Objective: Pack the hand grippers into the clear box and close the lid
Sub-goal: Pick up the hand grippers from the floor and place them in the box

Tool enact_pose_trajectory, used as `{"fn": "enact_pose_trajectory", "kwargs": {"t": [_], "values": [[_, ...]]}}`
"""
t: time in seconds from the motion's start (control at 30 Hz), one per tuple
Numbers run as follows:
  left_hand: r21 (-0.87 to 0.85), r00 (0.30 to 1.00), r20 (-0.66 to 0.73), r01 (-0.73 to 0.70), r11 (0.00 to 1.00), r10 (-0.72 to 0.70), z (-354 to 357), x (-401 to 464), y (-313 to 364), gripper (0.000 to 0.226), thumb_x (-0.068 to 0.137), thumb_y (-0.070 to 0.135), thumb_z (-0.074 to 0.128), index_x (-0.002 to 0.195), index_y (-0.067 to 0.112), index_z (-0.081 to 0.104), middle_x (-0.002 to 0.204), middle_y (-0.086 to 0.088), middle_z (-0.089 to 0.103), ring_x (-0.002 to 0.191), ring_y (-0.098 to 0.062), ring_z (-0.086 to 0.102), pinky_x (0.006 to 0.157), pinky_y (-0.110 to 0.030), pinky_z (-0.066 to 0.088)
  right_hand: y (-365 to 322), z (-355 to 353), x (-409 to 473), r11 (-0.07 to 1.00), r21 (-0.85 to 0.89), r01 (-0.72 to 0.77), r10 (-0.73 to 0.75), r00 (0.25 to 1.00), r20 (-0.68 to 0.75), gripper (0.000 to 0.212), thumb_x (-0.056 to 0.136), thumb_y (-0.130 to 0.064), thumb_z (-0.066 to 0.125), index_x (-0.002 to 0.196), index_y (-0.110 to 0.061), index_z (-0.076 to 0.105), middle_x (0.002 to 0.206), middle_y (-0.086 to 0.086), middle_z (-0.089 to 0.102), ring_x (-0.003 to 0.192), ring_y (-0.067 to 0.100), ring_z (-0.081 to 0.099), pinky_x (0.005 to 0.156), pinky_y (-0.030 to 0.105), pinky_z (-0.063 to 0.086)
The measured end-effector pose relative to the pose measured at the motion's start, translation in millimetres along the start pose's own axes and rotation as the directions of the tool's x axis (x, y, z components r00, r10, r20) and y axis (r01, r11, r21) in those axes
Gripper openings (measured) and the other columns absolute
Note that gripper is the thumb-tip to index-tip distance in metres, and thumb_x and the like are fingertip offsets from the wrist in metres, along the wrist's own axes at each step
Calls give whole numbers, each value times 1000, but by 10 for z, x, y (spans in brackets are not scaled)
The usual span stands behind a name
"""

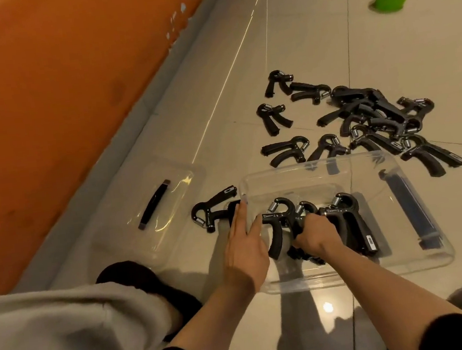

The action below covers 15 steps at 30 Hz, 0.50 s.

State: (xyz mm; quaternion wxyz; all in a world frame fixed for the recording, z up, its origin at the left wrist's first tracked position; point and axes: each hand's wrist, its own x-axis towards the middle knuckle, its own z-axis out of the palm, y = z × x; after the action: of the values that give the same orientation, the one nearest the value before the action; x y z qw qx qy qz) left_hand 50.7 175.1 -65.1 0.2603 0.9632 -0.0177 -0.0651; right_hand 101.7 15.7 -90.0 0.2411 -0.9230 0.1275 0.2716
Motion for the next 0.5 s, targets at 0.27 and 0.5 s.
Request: {"fn": "enact_pose_trajectory", "kwargs": {"t": [0.27,0.5], "values": [[-126,987,-42,-161,979,157,107,18,-171,74,95,17,39,147,25,-12,157,12,-17,146,-2,-11,122,-35,15,67,68,40,993,107,-52,34,986,163,22,78,-13,70,95,1,67,95,16,68,88,30,66,79,37,57],[-67,966,-145,-226,972,214,198,38,-183,65,94,14,35,149,8,2,157,2,-6,148,-17,5,119,-39,23,63,81,115,983,164,-76,43,980,195,29,77,-9,73,104,0,66,98,17,68,88,31,67,79,42,58]]}}
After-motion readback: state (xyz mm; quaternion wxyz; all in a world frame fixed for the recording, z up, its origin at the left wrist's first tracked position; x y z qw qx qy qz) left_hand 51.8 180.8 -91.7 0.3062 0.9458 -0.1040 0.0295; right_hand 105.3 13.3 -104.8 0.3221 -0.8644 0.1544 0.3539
